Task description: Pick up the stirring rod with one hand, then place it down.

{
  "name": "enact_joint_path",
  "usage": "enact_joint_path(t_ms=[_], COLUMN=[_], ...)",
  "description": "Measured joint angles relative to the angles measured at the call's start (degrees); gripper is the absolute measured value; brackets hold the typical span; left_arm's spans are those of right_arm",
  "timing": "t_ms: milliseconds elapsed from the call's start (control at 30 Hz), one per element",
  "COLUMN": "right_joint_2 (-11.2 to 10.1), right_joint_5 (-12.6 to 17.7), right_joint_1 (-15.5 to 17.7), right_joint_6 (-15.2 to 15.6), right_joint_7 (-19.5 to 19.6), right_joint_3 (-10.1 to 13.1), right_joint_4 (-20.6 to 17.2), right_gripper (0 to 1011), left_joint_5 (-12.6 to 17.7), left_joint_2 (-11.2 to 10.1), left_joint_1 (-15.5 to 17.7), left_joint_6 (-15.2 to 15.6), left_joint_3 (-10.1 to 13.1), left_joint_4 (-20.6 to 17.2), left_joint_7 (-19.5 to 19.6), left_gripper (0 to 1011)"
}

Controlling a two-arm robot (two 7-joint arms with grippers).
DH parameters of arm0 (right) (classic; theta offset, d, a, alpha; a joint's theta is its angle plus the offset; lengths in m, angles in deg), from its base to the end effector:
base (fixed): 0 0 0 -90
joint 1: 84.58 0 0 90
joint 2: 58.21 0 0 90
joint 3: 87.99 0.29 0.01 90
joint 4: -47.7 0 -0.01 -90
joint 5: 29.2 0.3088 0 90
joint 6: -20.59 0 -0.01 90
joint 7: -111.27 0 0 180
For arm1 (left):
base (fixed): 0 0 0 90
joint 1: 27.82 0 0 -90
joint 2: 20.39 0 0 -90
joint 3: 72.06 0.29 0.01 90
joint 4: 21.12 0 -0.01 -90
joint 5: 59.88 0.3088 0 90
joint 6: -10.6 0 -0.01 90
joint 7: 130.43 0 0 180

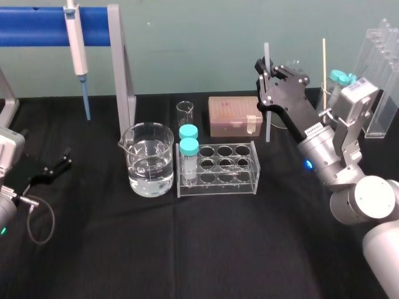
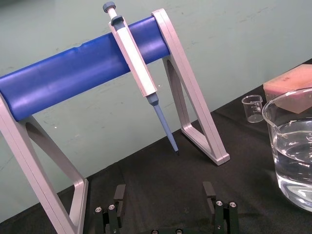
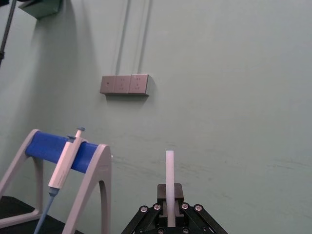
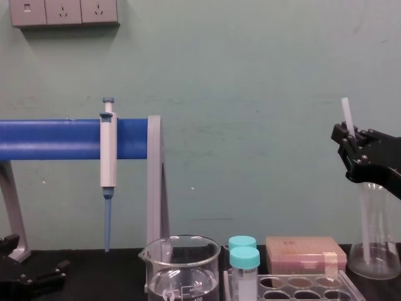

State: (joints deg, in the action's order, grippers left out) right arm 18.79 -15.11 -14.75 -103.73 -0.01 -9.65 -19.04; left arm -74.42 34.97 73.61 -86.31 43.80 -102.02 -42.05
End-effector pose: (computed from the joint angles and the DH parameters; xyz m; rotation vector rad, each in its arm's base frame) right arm 0.4211 -0.0367 -0.2948 0.2935 -0.4481 -1.0697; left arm 0.3581 0.0827 -0.3023 0.3044 -0.2851 1.2479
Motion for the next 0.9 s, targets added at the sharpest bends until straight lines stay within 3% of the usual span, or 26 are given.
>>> enact_joint_path(t_ms=[333, 900], right_joint_2=[0.9, 0.8], right_joint_5=[-3.4, -3.2], right_joint_1=[1.7, 1.5], right_joint_6=[0.7, 0.7], right_joint_7=[2.1, 2.1], right_joint_3=[1.1, 0.9], right_joint_4=[-1.1, -1.1], right_gripper=[72, 72], left_joint_5=[0.0, 0.0], left_joint_2=[0.0, 0.0], left_joint_1=[0.0, 0.0], left_joint_6=[0.0, 0.0], left_joint_3=[0.0, 0.0], left_joint_4=[0.0, 0.0], left_joint_7=[0.0, 0.0], left_gripper=[1000, 1000])
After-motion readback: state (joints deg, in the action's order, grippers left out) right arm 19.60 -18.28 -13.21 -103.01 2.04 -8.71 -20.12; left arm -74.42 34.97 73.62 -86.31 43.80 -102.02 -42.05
